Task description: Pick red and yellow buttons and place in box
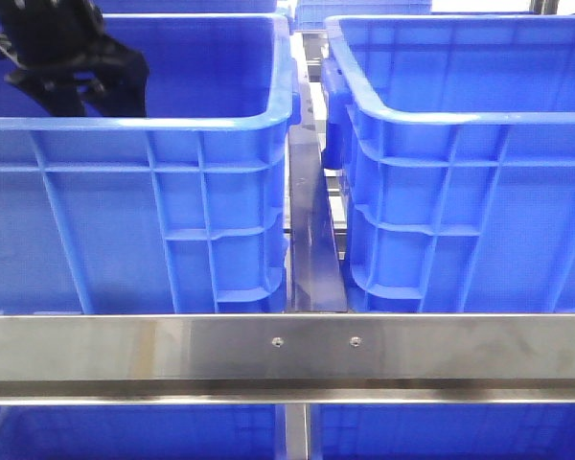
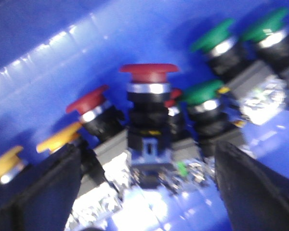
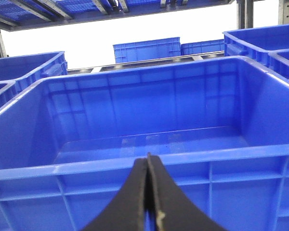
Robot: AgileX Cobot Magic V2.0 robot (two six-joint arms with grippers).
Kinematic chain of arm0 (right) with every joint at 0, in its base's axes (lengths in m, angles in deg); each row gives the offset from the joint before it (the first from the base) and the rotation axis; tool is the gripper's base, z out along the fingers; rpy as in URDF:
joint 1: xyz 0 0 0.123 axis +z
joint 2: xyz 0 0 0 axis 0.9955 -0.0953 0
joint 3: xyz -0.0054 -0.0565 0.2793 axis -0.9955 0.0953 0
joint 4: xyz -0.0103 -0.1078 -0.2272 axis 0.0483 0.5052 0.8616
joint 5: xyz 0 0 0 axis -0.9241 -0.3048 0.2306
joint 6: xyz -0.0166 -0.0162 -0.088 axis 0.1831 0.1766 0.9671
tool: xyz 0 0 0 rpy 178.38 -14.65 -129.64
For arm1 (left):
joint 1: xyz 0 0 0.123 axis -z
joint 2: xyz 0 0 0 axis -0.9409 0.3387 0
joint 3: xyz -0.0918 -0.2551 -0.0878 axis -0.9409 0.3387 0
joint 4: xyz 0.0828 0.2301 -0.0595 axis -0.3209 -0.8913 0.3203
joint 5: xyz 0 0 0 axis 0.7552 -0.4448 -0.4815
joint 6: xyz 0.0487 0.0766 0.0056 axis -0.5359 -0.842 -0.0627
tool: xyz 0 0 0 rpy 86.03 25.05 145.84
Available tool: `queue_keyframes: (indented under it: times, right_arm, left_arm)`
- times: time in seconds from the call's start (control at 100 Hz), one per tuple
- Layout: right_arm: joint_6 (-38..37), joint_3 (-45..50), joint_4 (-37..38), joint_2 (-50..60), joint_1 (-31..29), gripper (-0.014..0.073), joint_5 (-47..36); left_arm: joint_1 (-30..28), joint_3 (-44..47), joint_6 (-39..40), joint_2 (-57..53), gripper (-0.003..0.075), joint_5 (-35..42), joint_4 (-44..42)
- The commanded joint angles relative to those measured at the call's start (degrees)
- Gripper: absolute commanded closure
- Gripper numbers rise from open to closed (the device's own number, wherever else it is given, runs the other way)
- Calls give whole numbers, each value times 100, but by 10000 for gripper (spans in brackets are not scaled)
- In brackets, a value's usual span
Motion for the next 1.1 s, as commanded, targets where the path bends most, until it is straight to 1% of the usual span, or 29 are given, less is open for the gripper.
queue_keyframes:
  times: [0.0, 0.47, 0.56, 0.66, 0.73, 0.85, 0.95, 0.96, 1.09]
  right_arm:
    - [19, -110, 64, 152, 1, 662, -487]
    - [19, -110, 64, 152, 1, 662, -487]
    - [19, -110, 64, 152, 1, 662, -487]
    - [19, -110, 64, 152, 1, 662, -487]
    - [19, -110, 64, 152, 1, 662, -487]
    - [19, -110, 64, 152, 1, 662, -487]
    - [19, -110, 64, 152, 1, 662, -487]
    - [19, -110, 64, 152, 1, 662, -487]
    - [19, -110, 64, 152, 1, 662, -487]
  left_arm:
    - [30, -204, -5, -175, 186, 355, -59]
    - [30, -213, -5, 219, 188, 449, -59]
    - [30, -213, -5, 219, 213, 449, -59]
    - [30, -213, -5, 219, 297, 439, -59]
    - [30, -213, -5, 219, 393, 398, -59]
    - [30, -213, -5, 219, 596, 360, -59]
    - [30, -213, -5, 155, 730, 349, -59]
    - [30, -213, -5, 135, 738, 349, -59]
    - [30, -213, -5, -141, 739, 328, -69]
